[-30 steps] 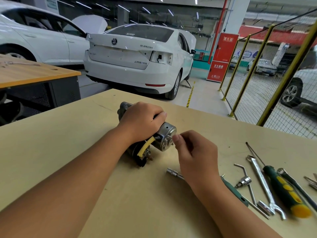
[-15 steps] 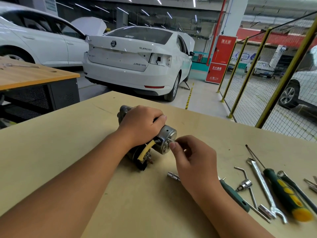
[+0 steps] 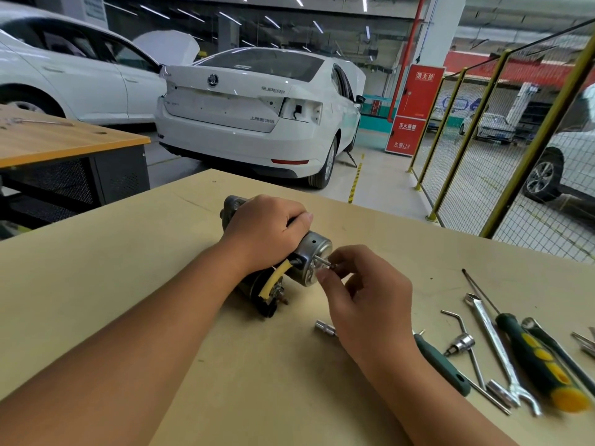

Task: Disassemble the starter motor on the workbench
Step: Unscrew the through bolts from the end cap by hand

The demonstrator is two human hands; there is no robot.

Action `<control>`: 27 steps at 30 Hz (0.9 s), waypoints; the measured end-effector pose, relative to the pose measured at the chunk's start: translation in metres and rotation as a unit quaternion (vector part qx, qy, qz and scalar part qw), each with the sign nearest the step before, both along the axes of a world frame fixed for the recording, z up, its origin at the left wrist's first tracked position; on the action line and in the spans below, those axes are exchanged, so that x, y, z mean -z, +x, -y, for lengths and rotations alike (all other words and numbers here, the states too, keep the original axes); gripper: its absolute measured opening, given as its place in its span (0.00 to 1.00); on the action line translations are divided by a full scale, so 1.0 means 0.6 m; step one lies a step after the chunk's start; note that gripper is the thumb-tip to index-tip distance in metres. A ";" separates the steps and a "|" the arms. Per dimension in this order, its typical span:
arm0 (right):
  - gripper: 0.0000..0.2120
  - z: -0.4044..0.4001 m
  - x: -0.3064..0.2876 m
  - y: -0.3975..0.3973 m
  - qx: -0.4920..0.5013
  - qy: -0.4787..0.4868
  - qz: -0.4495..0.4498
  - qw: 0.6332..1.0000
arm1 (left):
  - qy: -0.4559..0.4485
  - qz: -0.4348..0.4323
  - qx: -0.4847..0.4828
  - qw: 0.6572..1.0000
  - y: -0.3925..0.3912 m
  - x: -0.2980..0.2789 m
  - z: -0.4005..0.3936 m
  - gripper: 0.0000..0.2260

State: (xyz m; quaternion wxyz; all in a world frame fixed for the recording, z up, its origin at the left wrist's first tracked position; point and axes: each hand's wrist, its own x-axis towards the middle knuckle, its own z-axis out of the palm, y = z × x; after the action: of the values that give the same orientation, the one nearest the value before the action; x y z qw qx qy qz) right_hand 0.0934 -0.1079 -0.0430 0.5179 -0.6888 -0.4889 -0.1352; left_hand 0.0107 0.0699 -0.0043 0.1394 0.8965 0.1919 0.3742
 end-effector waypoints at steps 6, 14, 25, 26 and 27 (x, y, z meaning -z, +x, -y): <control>0.13 -0.006 0.003 0.007 0.018 -0.038 -0.003 0.999 | 0.005 0.002 -0.002 1.000 0.001 0.001 0.000 0.18; 0.18 -0.005 -0.001 0.001 0.024 -0.060 0.019 0.998 | 0.004 0.000 -0.001 1.000 0.000 -0.001 0.003 0.17; 0.16 -0.001 0.000 0.006 0.026 -0.083 0.000 0.996 | 0.012 -0.008 0.002 1.000 0.002 -0.004 0.005 0.18; 0.10 -0.001 -0.001 0.008 0.021 -0.082 -0.002 0.996 | 0.010 -0.008 0.002 1.000 0.001 -0.004 0.005 0.18; 0.06 0.000 -0.001 0.008 0.017 -0.075 -0.006 0.997 | 0.010 -0.008 0.003 1.000 0.001 -0.003 0.004 0.18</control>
State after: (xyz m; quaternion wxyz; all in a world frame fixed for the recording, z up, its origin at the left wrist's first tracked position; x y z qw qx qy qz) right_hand 0.0982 -0.1079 -0.0421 0.4657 -0.7347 -0.4825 -0.1030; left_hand 0.0112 0.0676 -0.0022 0.1300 0.9014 0.1869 0.3684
